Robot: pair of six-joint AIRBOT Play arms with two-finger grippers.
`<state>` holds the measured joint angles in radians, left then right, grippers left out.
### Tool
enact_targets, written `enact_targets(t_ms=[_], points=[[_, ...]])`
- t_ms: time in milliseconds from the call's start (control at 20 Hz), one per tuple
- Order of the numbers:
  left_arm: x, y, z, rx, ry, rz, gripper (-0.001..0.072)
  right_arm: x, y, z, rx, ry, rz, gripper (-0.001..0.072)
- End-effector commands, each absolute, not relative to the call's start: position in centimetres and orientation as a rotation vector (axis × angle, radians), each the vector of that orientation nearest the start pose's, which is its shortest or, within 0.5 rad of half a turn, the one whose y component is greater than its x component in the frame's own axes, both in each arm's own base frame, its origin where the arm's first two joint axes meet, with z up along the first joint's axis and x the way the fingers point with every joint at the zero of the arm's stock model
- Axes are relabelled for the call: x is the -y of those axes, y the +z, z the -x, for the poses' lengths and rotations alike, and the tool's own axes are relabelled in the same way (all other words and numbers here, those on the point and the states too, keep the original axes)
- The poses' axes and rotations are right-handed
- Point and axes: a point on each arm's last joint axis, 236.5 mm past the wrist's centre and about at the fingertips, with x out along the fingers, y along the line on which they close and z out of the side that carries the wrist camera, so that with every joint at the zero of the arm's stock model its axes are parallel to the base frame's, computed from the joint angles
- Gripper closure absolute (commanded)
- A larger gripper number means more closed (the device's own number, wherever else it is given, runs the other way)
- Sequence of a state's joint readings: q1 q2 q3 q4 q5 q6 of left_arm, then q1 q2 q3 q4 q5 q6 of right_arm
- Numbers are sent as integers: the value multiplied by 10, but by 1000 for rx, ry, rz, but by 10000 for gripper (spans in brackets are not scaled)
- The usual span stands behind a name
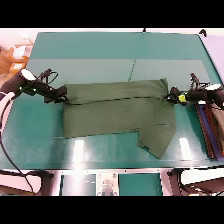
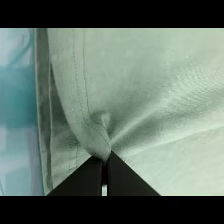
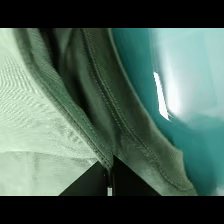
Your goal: Fold the shirts.
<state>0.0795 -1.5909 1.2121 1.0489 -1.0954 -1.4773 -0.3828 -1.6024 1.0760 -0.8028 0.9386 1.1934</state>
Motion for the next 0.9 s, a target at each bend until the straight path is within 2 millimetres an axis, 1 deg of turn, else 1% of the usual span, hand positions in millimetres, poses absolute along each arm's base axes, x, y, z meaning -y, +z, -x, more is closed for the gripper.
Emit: enact_targets(t_ms=[0,250,300,350,400,450,550,600,650,700,750,850], points=[[71,-72,-414,-1410,-190,519,682,33,-93,-431,-1170,83,-739,697],[70,-72,-417,-1398,-184,520,680,35,-93,-433,-1161,76,-736,696],[70,-71,-417,-1400,-185,519,616,35,-92,-433,-1161,77,-736,675],[69,-69,-413,-1416,-190,522,311,35,-90,-434,-1159,80,-735,521],[66,-64,-408,-1445,-192,539,166,36,-85,-436,-1156,91,-735,396],[61,-56,-403,-1478,-193,560,166,39,-72,-439,-1153,114,-737,395],[43,-33,-390,-1515,-175,611,166,54,-37,-442,-1123,150,-739,395],[35,-23,-383,-1509,-162,623,166,65,-18,-439,-1097,148,-737,394],[29,-14,-375,-1493,-147,629,167,76,-5,-434,-1070,133,-739,395],[25,-8,-361,-1476,-127,626,166,85,6,-423,-1051,115,-749,394],[24,-6,-344,-1462,-95,624,166,93,12,-411,-1038,92,-760,394],[32,-13,-307,-1422,-40,666,166,108,13,-387,-1010,29,-799,394]])
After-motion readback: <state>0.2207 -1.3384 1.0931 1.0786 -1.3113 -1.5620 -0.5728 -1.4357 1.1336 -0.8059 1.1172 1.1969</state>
